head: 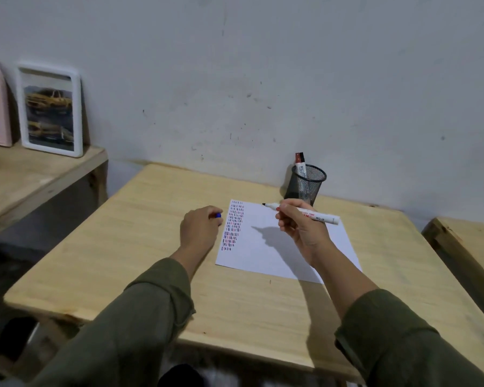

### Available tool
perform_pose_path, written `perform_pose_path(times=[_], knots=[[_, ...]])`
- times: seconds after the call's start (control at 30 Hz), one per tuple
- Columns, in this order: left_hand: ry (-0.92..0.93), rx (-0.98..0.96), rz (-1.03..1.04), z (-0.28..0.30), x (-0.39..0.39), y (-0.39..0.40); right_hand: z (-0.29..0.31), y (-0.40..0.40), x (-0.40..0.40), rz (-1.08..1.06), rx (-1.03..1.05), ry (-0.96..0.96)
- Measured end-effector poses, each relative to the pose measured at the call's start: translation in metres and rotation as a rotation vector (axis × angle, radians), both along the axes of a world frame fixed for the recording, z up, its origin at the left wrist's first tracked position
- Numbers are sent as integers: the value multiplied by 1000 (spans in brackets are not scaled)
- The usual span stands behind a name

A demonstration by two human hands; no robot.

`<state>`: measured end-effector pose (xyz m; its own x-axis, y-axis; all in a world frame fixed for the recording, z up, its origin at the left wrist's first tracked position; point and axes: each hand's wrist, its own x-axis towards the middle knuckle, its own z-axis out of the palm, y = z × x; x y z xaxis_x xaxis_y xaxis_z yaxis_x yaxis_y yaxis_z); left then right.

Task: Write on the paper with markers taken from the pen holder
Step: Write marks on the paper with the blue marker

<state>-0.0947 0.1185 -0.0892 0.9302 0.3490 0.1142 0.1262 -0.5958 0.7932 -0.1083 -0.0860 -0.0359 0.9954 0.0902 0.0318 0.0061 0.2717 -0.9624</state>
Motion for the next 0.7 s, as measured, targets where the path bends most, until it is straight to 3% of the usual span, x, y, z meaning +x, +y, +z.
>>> perform_pose_path(times=[0.23,0.47,0.7], knots=[[11,-67,-34,-6,-4,4,-7,7,-2,1,-15,35],[42,79,-124,-10,-35,18,-21,25,-20,-49,-108,73],[59,97,-231,-12,-58,23,-35,42,-35,-95,-227,134]])
